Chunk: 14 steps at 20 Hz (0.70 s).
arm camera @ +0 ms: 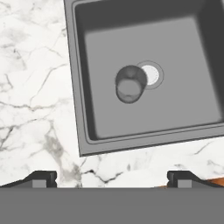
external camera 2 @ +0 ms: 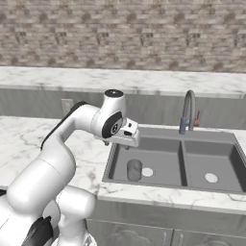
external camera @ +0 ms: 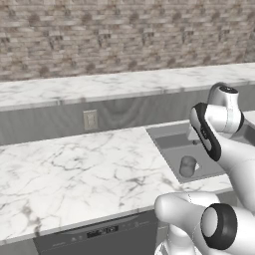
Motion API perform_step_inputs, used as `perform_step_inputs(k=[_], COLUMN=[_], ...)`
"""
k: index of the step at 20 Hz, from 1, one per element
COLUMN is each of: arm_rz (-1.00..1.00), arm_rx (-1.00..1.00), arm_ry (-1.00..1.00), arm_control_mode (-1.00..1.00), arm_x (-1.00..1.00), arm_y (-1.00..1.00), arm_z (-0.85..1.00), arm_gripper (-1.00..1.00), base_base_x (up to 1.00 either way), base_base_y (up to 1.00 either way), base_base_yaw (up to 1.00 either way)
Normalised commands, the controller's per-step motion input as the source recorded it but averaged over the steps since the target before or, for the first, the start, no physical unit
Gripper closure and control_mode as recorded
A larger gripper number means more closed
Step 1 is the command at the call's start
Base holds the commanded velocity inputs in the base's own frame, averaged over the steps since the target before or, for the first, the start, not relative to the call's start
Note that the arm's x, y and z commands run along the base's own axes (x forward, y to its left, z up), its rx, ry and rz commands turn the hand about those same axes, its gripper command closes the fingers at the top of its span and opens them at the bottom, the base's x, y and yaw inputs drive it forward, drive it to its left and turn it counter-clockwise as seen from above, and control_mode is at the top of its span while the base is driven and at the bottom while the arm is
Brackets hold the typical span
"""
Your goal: Place the glass cup in the left basin and the glass cup in the right basin of the sink.
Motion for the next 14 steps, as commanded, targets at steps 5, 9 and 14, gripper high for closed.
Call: perform_step_inputs(k=[5, 9, 14], arm_rz=[0.0, 0.0, 0.0], arm_rx=[0.0, 0.0, 0.0], arm_ry=[0.0, 0.0, 0.0], arm_control_mode=[1.0, 1.0, 1.0], arm_x=[0.0, 0.0, 0.0], arm_y=[0.0, 0.0, 0.0], arm_z=[0.0, 0.0, 0.0], arm_gripper=[-1.0, -1.0, -1.0], base_base_x=[-0.44, -0.3, -0.13], base_base_y=[-0.09, -0.18, -0.47], base_base_yaw=[0.0, 0.0, 0.0])
